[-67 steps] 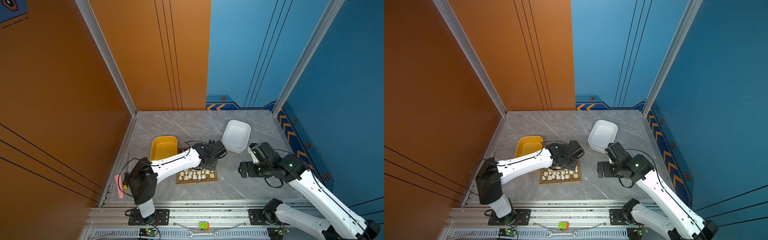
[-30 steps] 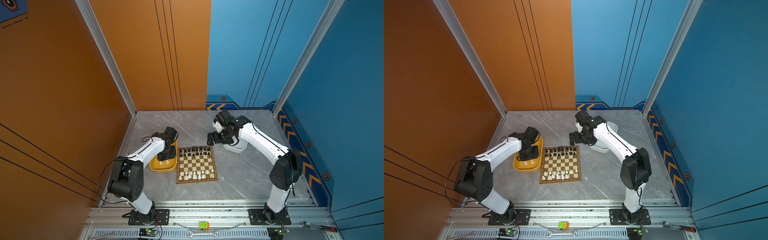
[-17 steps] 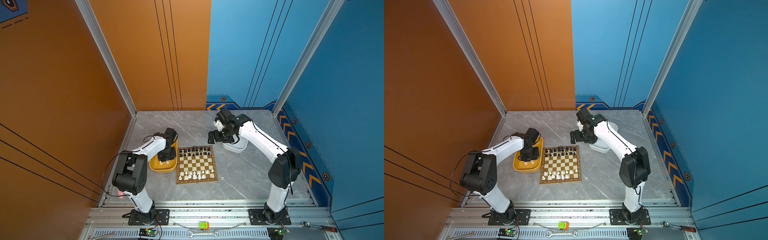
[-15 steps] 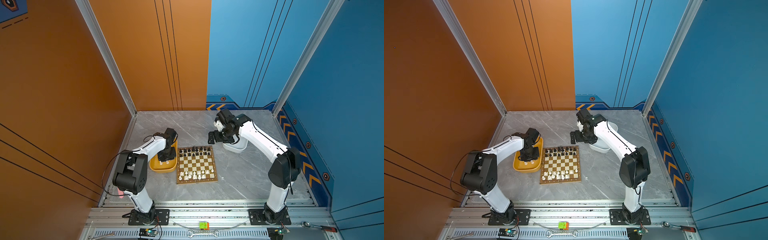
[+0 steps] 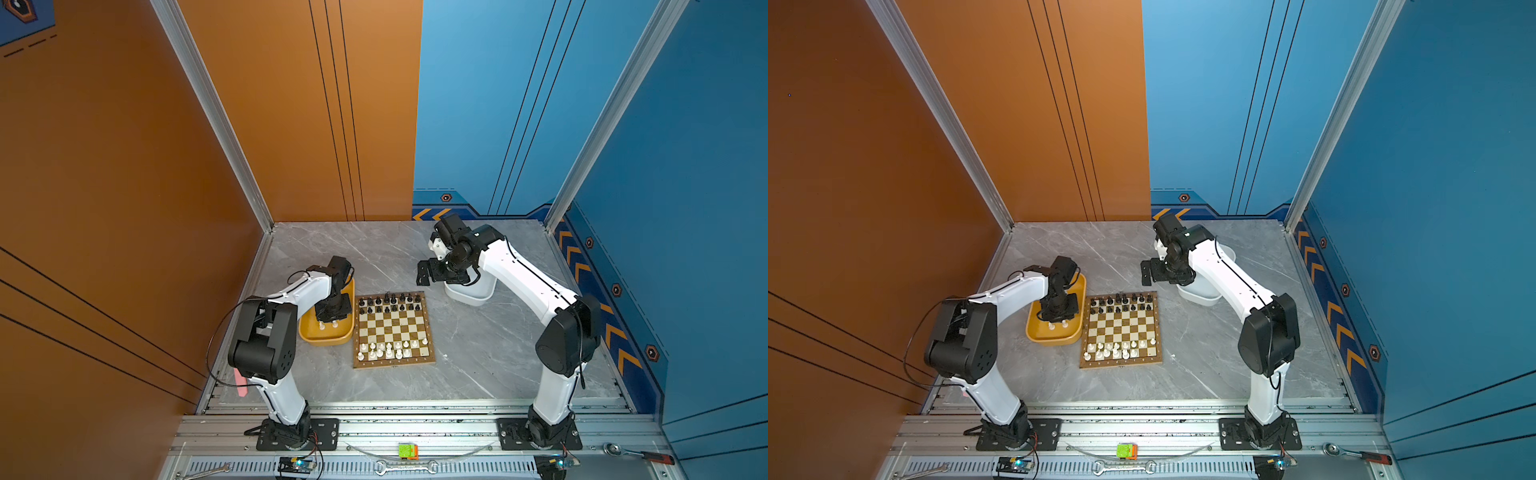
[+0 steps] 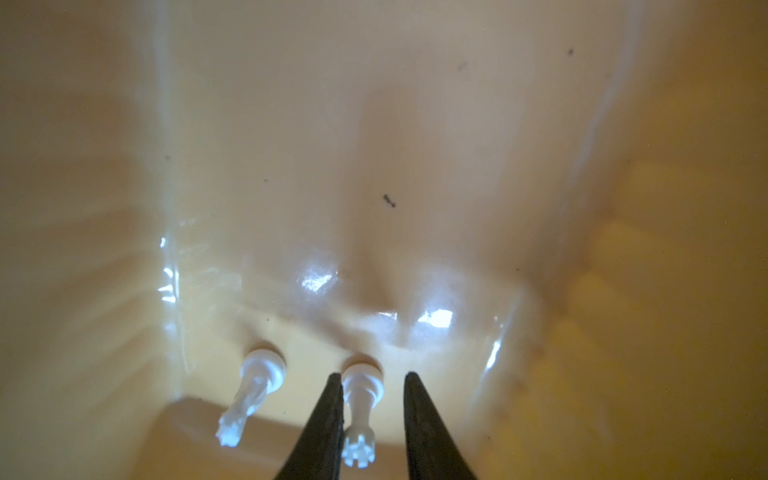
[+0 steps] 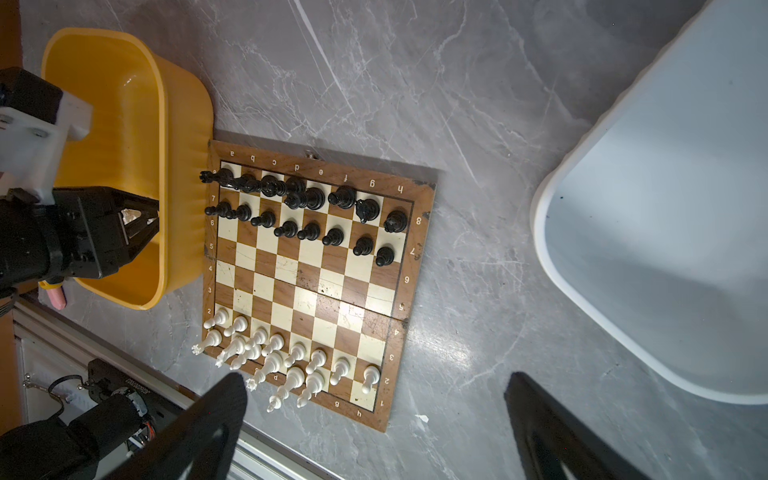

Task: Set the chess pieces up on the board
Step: 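Lower left gripper onto a white piece in yellow tub and close, then lift the white piece out of the yellow tub with left gripper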

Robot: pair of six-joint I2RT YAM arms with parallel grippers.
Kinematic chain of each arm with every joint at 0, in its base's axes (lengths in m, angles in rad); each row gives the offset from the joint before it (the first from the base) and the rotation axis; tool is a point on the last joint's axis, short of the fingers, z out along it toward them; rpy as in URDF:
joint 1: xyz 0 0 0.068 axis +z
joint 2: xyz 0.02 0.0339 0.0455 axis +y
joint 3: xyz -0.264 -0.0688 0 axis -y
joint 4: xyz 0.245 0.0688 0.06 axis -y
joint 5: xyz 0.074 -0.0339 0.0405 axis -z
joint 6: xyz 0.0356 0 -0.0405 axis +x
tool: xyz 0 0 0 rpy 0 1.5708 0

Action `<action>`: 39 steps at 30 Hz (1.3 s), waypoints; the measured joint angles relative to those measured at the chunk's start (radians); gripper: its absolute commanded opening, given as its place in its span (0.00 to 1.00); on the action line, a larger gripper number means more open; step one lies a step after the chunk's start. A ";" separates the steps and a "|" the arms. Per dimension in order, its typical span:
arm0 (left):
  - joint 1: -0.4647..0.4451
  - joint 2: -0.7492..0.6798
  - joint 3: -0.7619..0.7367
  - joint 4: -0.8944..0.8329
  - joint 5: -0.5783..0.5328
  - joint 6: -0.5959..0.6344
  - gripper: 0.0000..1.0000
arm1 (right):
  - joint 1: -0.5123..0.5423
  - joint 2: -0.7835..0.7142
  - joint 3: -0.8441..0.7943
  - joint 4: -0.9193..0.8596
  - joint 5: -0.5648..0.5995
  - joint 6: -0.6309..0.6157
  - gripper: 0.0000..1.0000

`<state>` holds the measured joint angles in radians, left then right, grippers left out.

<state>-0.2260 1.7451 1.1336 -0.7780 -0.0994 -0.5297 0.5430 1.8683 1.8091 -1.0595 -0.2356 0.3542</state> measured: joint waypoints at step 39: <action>-0.011 -0.027 -0.040 0.013 0.022 0.027 0.08 | 0.045 -0.033 -0.063 -0.005 0.034 0.001 1.00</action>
<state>-0.2371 1.7184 1.0931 -0.7654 -0.0776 -0.5030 0.5880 1.8351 1.7458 -1.0645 -0.2016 0.3553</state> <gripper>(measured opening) 0.120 0.996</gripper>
